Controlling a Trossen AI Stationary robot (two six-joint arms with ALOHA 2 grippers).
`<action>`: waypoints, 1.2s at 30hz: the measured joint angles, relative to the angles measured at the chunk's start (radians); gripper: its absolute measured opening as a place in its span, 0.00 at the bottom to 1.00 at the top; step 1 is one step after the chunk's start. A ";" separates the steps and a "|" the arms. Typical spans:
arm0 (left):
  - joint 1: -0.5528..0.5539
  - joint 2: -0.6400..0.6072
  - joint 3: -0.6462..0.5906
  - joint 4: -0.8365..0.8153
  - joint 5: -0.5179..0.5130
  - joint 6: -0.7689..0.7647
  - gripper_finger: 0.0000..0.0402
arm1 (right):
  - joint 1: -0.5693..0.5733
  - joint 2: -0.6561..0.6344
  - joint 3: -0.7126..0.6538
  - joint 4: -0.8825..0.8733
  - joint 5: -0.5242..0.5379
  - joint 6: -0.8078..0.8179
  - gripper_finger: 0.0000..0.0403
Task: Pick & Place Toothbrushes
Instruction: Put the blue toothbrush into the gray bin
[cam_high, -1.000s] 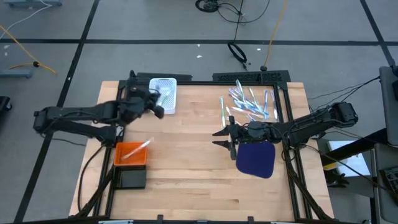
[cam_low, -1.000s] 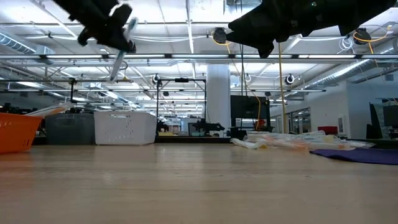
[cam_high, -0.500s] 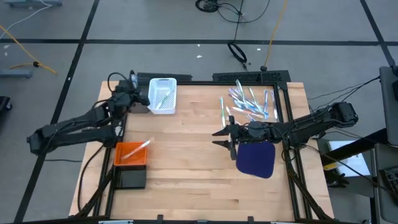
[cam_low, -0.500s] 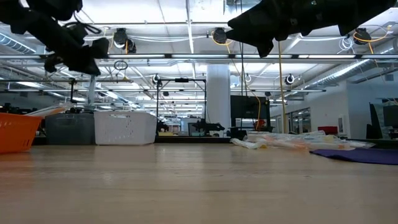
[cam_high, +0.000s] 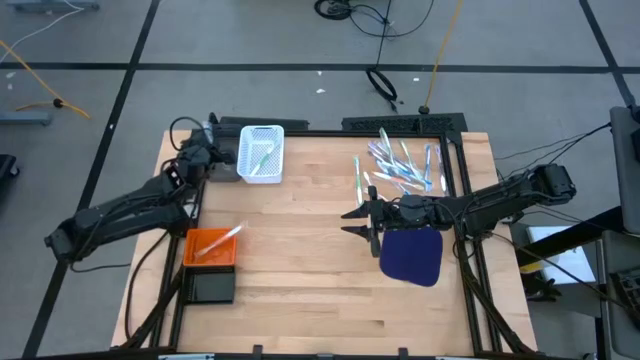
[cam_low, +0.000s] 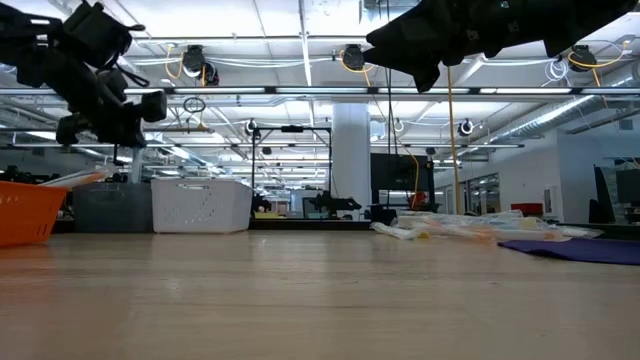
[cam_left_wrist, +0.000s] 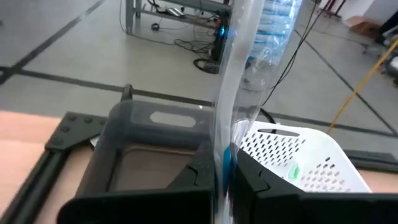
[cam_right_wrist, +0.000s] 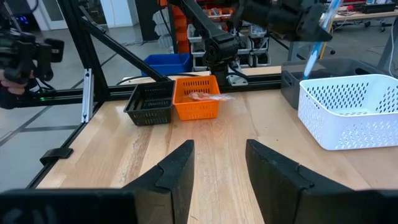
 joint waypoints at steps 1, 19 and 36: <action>0.010 0.000 -0.016 0.021 0.010 -0.012 0.04 | 0.000 0.000 0.000 0.000 0.000 0.000 0.34; 0.077 0.010 -0.153 0.199 0.103 -0.038 0.32 | 0.000 0.000 0.000 0.000 0.002 0.000 0.34; 0.077 0.038 -0.153 0.373 0.283 0.082 0.50 | -0.002 0.000 0.000 -0.044 0.004 0.000 0.33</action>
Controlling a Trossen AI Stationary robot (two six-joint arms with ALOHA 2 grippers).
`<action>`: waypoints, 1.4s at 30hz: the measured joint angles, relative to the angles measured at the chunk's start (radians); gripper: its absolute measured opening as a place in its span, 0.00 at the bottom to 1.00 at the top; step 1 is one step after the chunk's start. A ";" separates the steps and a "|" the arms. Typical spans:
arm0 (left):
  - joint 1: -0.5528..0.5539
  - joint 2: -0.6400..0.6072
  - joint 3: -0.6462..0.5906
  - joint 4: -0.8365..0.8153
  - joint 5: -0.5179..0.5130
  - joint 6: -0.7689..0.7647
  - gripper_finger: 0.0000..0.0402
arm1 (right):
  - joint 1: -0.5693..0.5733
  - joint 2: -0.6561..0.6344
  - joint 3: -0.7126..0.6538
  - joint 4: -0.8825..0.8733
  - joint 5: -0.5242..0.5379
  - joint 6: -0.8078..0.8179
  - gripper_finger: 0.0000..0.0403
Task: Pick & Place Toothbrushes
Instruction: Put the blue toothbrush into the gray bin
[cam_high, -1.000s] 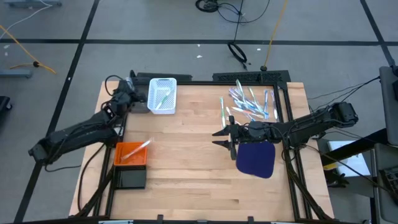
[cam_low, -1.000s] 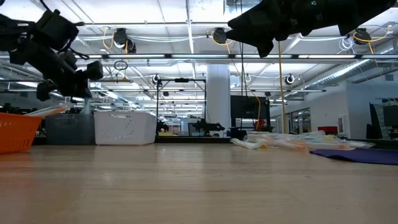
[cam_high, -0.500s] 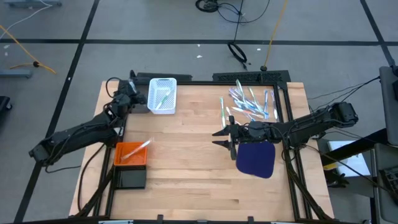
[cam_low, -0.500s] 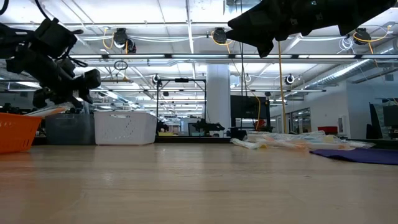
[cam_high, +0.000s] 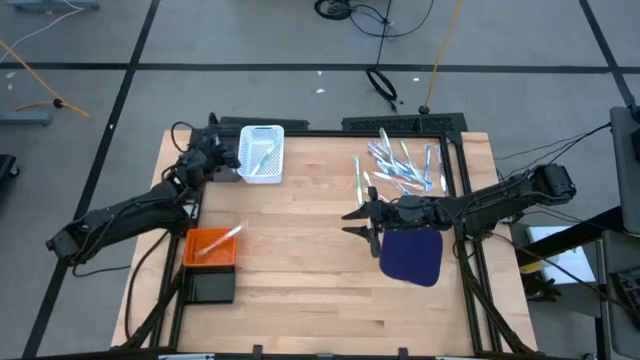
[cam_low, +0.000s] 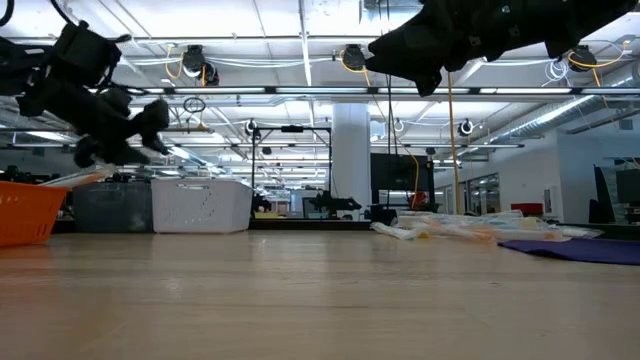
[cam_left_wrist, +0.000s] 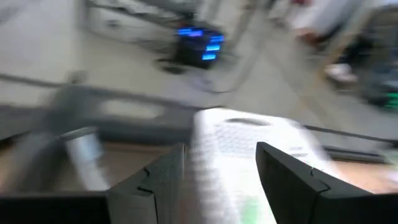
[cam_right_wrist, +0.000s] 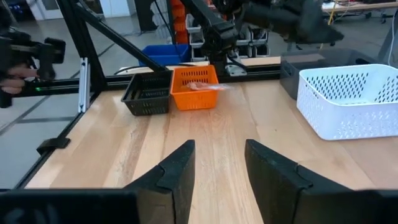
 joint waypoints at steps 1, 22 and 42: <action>-0.001 0.000 0.000 0.039 0.067 0.006 0.50 | -0.002 0.000 0.000 -0.007 0.002 0.000 0.32; -0.483 0.002 0.001 0.296 0.447 0.034 0.50 | -0.213 -0.014 0.000 -0.346 0.211 0.098 0.32; -0.812 0.188 0.001 0.449 0.113 0.125 0.50 | -0.552 -0.014 0.000 -0.705 0.213 0.131 0.32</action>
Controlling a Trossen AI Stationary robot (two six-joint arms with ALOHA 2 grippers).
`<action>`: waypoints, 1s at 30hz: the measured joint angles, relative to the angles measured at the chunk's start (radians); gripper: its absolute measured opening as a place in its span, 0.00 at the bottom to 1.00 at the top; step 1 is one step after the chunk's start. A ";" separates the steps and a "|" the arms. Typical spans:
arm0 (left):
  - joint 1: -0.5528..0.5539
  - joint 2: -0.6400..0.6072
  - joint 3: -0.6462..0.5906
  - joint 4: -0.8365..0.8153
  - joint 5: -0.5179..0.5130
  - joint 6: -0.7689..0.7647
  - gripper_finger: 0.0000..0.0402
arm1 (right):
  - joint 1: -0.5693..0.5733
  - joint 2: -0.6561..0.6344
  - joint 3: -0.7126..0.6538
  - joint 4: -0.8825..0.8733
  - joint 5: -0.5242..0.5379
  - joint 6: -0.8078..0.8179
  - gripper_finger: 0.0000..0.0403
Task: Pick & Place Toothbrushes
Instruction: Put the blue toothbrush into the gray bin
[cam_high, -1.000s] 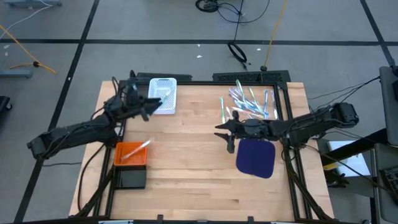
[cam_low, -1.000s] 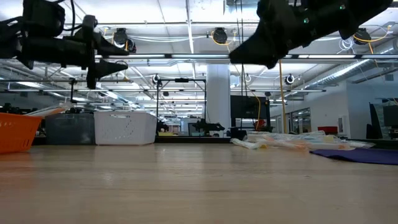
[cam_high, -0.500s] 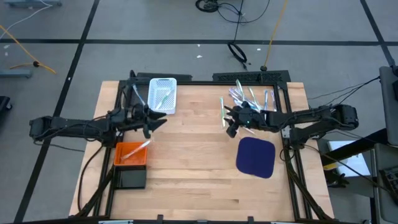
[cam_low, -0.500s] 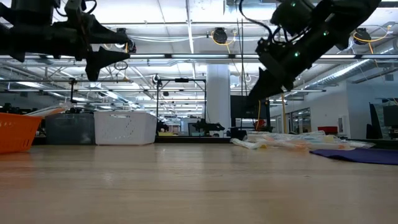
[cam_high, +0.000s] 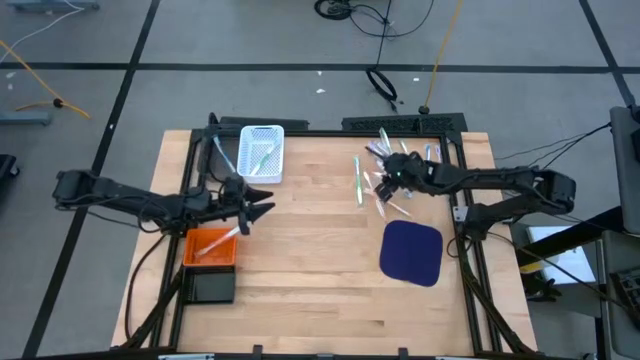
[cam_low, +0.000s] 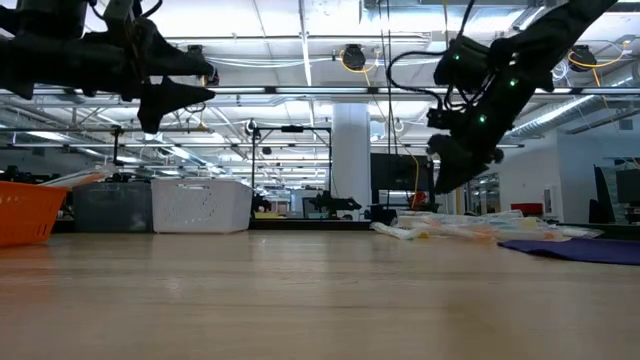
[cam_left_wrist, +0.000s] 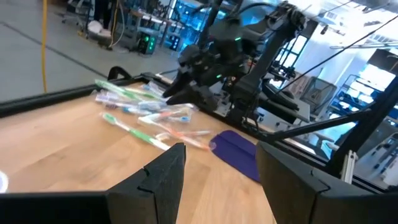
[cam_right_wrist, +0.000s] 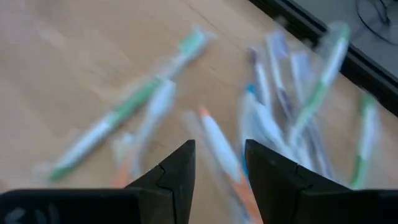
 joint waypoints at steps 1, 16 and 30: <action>0.000 0.010 0.000 0.016 0.000 0.007 0.50 | -0.013 0.000 0.000 -0.015 0.001 0.000 0.32; 0.000 0.064 0.000 0.080 -0.016 0.019 0.50 | -0.158 0.042 0.000 -0.067 -0.030 -0.053 0.32; 0.001 0.064 0.000 0.079 -0.016 0.019 0.50 | -0.203 0.130 0.000 -0.067 -0.031 -0.080 0.24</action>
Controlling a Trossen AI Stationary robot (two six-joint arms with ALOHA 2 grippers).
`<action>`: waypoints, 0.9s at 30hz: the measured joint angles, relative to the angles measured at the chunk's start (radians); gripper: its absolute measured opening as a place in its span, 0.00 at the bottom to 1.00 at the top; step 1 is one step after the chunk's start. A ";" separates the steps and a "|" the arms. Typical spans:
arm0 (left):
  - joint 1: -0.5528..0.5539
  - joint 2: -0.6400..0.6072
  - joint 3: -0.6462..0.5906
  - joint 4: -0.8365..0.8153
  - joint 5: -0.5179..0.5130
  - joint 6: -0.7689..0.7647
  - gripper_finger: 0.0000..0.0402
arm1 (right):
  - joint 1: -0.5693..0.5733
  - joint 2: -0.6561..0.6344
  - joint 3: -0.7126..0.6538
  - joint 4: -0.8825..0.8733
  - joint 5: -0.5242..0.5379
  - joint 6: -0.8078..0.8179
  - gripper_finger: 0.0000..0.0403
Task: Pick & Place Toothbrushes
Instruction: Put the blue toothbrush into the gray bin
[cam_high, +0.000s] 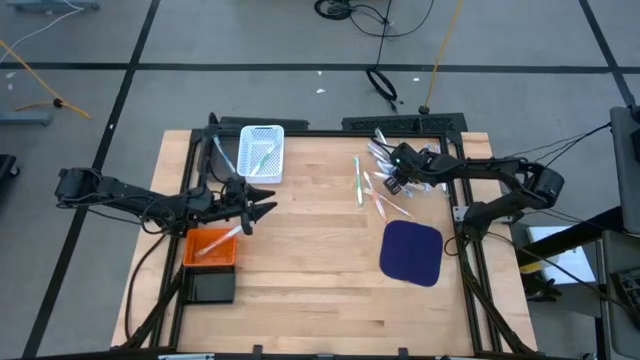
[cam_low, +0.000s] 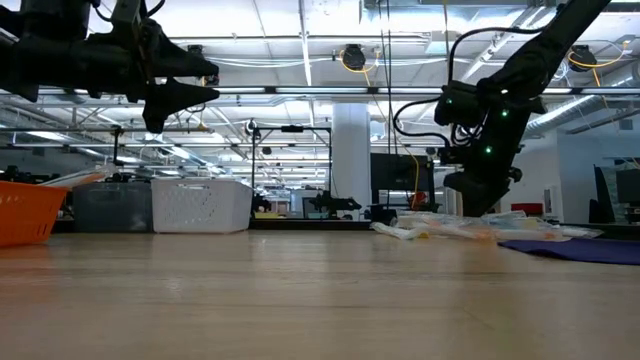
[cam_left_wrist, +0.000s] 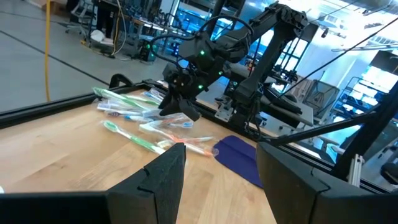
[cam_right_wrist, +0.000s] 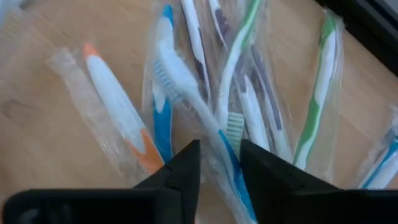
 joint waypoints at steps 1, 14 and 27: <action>0.000 0.000 0.000 0.000 0.000 0.000 0.50 | 0.000 0.000 0.000 0.003 -0.002 0.000 0.20; 0.000 0.000 0.000 -0.001 0.000 0.010 0.50 | 0.010 -0.076 0.000 0.001 -0.050 0.027 0.02; 0.000 0.000 0.000 0.001 0.000 0.002 0.50 | 0.123 -0.264 0.000 0.046 -0.082 0.107 0.01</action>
